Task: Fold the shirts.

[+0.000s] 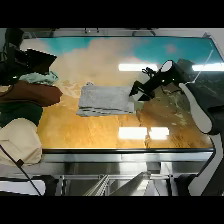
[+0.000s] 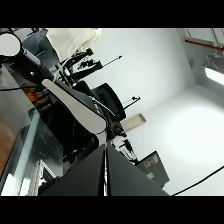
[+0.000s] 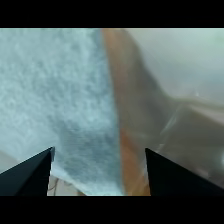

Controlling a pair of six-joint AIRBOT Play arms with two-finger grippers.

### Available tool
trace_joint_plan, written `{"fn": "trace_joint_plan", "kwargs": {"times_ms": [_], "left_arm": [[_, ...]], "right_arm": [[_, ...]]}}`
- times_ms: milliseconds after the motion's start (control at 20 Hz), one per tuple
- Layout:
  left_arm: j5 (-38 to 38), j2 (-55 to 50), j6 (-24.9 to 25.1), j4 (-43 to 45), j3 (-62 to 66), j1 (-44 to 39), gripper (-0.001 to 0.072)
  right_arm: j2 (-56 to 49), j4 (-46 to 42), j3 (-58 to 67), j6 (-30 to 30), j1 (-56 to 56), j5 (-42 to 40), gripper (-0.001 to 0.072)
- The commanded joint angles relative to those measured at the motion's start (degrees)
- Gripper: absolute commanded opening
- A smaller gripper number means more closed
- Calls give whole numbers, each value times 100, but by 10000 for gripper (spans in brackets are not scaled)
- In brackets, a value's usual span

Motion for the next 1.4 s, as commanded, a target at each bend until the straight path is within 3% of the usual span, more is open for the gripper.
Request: {"fn": "trace_joint_plan", "kwargs": {"times_ms": [0, 50, 100, 150, 300, 500, 700, 1150, 1350], "left_arm": [[26, 2, 7, 2, -7, -229, 3], [39, 2, 7, 2, -7, -308, 3], [39, 2, 4, 2, -7, -378, 3], [44, 2, 0, 0, -7, -455, 3], [46, 2, -140, -4, -7, -636, 3], [44, 2, -254, 0, -7, -737, 3], [44, 2, -254, 2, -7, -863, 3], [219, 0, -249, 9, -7, -1357, 3], [219, 0, -249, 11, -7, -1425, 3]], "right_arm": [[-304, 1067, -28, -734, 205, -166, 617], [-306, 1467, -24, -1051, 210, -188, 406], [-289, 1875, -22, -1338, 190, -170, 51], [-254, 2063, -15, -1410, 144, -157, 14], [173, 1742, -15, -1471, -313, -72, 12], [1064, 264, -33, -973, -1832, 85, 11], [1829, 313, -898, -931, -3718, 24, 11], [4092, -138, -5038, -1937, -7855, -1939, 12], [4175, -173, -5549, -2583, -8765, -1858, 15]]}}
